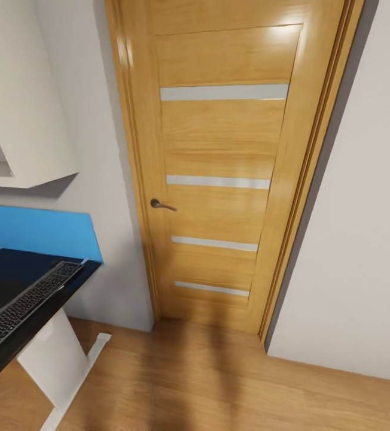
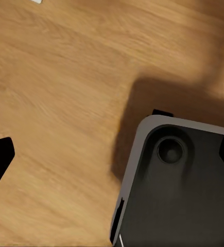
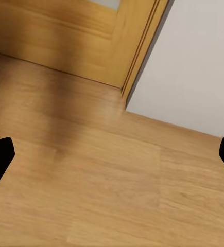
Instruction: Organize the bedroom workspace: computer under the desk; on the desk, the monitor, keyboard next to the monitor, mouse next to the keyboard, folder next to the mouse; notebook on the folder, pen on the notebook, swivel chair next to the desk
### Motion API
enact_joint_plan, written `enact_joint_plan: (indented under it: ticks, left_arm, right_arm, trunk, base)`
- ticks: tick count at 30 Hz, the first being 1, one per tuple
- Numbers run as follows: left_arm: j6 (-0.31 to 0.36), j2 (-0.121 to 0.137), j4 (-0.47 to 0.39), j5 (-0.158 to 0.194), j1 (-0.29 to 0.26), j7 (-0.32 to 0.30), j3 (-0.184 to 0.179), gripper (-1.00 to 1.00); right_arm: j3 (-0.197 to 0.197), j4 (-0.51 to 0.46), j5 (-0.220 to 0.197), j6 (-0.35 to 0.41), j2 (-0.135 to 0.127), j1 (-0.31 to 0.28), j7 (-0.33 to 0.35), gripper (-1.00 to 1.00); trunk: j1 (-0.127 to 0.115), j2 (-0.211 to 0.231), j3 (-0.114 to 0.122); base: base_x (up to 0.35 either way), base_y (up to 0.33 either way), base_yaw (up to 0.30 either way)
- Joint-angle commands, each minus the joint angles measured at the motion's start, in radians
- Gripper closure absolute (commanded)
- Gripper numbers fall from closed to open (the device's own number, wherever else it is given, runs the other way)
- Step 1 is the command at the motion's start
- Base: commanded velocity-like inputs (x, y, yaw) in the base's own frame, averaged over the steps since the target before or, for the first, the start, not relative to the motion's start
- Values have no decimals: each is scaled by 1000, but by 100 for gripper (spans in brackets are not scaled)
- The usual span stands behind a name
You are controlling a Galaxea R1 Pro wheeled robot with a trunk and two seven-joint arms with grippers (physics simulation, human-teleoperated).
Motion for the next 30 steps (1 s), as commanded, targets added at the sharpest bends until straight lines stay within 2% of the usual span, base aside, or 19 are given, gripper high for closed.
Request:
enact_joint_plan:
  ticks: [1, 9, 30]
  left_arm:
    - [-2, 0, -1, 2, 0, 5, -5, -100]
    - [-2, 0, -1, 2, 0, 5, -5, -100]
    - [-2, 0, -1, 2, 0, 5, -5, -100]
  right_arm:
    - [4, 0, 7, 0, 0, -1, -10, -100]
    - [4, 0, 7, 0, 0, -1, -10, -100]
    - [4, 0, 7, 0, -1, -1, -10, -100]
  trunk:
    - [0, -1, -1]
    - [0, -1, -1]
    - [0, -1, -1]
  base:
    - [0, -290, 285]
    - [0, -212, 285]
    - [0, -140, 285]
